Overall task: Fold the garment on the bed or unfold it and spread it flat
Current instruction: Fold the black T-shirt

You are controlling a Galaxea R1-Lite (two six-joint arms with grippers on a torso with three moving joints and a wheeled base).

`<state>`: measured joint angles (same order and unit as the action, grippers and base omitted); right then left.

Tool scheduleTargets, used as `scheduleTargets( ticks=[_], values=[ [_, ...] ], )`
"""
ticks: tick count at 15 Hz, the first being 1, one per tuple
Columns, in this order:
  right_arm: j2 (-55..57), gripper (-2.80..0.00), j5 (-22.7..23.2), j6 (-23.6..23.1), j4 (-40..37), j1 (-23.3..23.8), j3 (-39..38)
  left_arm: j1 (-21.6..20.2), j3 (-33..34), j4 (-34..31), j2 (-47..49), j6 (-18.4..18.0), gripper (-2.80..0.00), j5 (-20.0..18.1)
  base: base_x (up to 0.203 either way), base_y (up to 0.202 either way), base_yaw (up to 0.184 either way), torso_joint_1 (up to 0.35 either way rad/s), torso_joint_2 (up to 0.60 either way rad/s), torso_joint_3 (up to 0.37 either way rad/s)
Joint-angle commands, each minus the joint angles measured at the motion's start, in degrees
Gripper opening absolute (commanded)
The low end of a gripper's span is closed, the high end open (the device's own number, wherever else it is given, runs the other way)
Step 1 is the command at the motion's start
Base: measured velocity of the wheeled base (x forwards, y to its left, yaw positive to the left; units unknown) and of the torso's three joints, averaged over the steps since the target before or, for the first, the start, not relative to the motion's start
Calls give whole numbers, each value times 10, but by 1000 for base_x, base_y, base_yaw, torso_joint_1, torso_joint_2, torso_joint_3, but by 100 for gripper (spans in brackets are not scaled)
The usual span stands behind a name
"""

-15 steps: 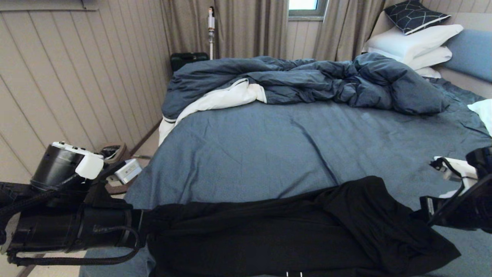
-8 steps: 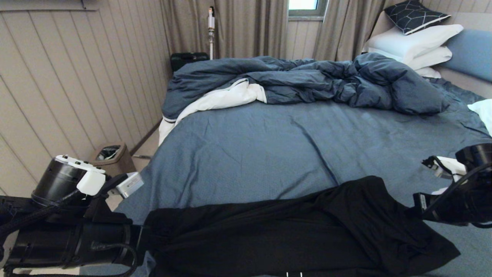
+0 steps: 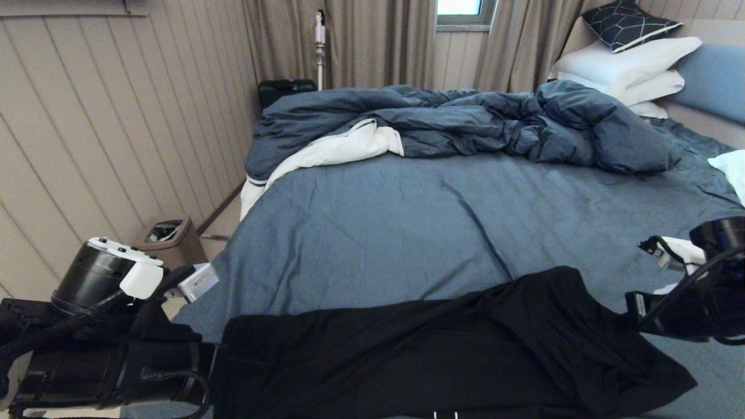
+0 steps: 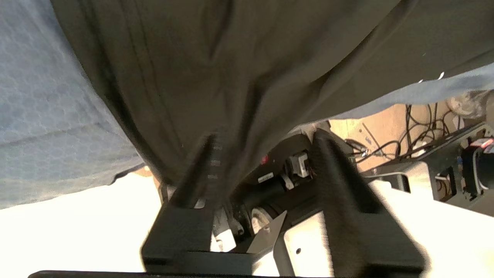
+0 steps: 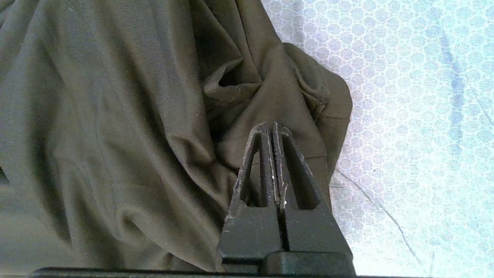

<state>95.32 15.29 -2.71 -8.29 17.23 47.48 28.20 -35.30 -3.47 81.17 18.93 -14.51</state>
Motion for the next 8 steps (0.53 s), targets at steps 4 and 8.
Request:
scheduleTargets(
  ticks=[4,8],
  values=[
    [-5,-280,1,2,-3,-2,11,-7,-33,-1,-20,3,0,5,0,0,0,0,0,0],
    [-23,-280,4,55,-26,-75,57,-16,-121,-3,50,8,0,31,0,0,0,0,0,0]
  ],
)
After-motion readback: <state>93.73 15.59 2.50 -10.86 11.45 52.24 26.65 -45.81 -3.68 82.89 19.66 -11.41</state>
